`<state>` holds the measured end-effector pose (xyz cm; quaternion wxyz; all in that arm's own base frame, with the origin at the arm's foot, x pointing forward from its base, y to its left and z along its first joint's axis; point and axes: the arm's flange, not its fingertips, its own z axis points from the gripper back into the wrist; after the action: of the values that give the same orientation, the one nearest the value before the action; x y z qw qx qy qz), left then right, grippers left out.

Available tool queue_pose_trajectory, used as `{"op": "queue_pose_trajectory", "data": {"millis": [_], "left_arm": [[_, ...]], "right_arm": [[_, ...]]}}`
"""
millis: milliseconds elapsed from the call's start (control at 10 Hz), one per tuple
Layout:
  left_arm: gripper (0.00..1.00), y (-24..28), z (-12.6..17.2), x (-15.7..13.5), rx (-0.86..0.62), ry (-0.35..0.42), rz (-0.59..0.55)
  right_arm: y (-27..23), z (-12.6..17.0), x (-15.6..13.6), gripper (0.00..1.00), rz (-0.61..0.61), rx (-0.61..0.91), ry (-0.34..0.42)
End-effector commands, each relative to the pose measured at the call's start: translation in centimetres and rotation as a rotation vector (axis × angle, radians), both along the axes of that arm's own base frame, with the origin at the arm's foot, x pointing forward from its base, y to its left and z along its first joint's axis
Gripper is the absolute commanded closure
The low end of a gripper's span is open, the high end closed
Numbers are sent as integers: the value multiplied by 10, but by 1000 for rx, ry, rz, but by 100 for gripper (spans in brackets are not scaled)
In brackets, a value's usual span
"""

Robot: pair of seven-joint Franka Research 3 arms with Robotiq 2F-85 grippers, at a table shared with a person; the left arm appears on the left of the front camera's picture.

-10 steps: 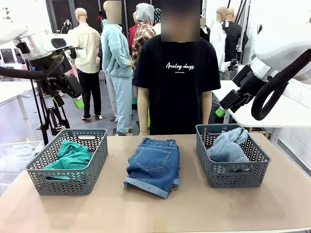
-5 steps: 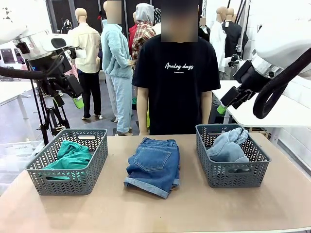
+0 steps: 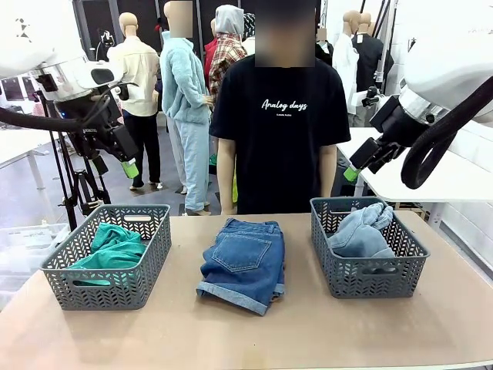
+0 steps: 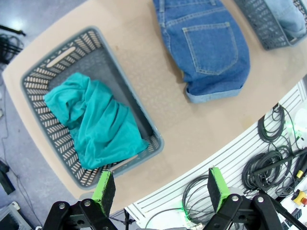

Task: Sort the tops and bottoms.
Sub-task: Lift clothes from the center of the table with your left hand.

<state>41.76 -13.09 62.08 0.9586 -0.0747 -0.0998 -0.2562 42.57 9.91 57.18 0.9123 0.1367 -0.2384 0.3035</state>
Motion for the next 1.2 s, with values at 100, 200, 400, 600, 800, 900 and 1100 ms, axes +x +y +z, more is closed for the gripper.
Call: {"op": "queue_pose_trajectory", "data": {"millis": [100,200,400,600,800,900,1100], "left_arm": [[0,-9,-2,2,-7,-22,-34],[0,-26,-14,6,-26,-20,-83],[0,-69,-46,27,-21,-23,-158],[0,-110,-74,45,-12,-25,-232],[0,-145,-103,57,-54,13,-279],[0,-165,-123,65,-9,38,-294],[0,-198,-145,71,60,13,-327]], "right_arm": [[1,-2,-2,0,-17,-17,9],[1,-2,-2,0,-17,-17,9],[1,-2,-2,0,-17,-17,9],[1,-2,-2,0,-17,-17,9],[1,-2,-2,0,-17,-17,9],[1,-2,-2,0,-17,-17,9],[1,-2,-2,0,-17,-17,9]]}}
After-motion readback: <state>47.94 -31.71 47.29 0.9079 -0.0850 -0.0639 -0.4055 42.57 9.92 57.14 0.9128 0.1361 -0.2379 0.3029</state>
